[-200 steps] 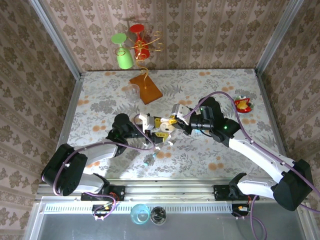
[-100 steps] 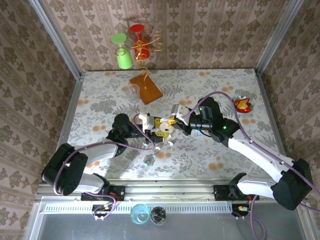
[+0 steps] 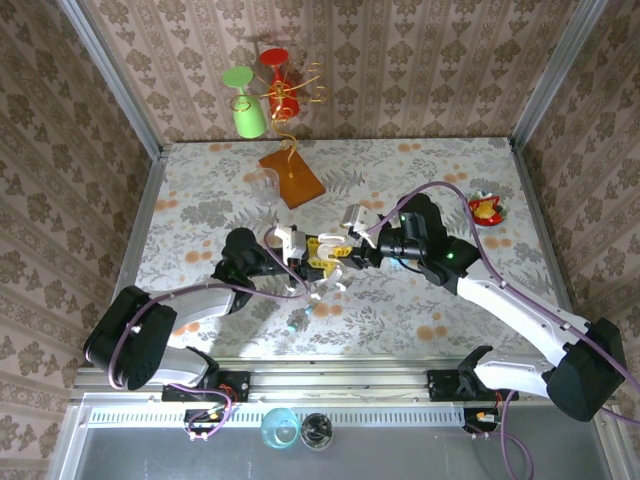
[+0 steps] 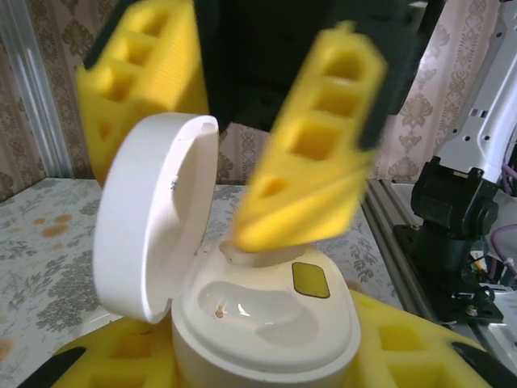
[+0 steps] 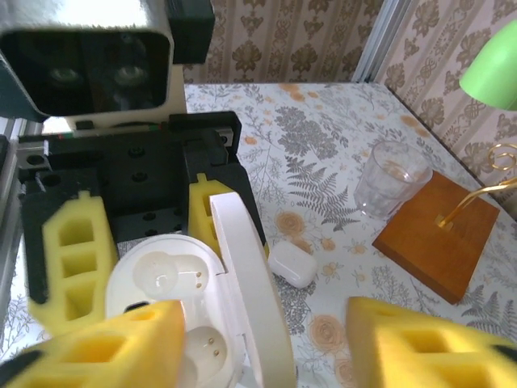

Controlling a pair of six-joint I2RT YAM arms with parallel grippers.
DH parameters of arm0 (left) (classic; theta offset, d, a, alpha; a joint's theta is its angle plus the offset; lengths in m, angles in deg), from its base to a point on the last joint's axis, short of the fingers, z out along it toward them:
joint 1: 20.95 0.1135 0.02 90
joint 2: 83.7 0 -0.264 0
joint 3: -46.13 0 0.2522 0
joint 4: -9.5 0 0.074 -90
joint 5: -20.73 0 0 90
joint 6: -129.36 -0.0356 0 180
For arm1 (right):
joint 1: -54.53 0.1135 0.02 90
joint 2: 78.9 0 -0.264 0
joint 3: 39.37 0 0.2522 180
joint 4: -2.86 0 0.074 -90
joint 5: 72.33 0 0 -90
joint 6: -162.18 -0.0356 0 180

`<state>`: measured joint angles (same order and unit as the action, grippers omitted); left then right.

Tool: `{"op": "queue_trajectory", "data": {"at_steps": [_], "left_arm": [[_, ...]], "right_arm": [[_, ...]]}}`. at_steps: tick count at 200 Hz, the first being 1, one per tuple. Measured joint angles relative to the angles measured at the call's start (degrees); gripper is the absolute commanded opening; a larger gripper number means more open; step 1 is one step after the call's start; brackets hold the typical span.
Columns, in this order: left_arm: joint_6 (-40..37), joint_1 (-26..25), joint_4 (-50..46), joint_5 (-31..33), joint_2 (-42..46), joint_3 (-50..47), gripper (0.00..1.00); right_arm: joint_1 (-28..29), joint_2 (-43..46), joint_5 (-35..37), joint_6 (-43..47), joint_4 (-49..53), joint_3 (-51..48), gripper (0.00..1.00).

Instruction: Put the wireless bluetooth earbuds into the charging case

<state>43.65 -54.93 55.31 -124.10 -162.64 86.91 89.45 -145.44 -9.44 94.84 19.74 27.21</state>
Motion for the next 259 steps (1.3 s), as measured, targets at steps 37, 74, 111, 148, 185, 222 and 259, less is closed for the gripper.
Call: {"op": "queue_trajectory", "data": {"at_steps": [37,74,111,148,185,222,259], "left_arm": [[1.86,3.39,2.89,1.07,-1.27,-1.84,0.31],[2.67,6.16,4.61,2.32,-1.38,-2.95,0.31],[2.93,7.85,5.05,2.8,-1.05,-3.43,0.3],[3.06,10.14,5.2,2.86,0.46,-4.04,0.3],[3.04,11.13,4.39,3.06,2.86,-4.46,0.3],[2.78,11.26,1.79,3.32,5.29,-4.46,0.3],[1.95,11.65,-0.87,3.74,6.86,-4.46,0.3]], "right_arm": [[-0.83,5.86,-0.94,-4.98,-3.89,-2.84,0.81],[-4.79,9.18,1.33,-17.27,-8.46,-7.69,0.77],[-6.6,5.57,3.82,-31.52,-8.2,-9.57,0.74],[-6.54,-1.44,2.6,-38.6,-6.1,-9.94,0.74],[-4.26,-9.4,1.75,-41.92,-5.18,-9.94,0.74],[-1.66,-16.94,0.87,-44.26,-5.07,-9.4,0.68],[2.03,-23.8,-1.18,-43.93,-4.46,-6.23,0.62]]}}
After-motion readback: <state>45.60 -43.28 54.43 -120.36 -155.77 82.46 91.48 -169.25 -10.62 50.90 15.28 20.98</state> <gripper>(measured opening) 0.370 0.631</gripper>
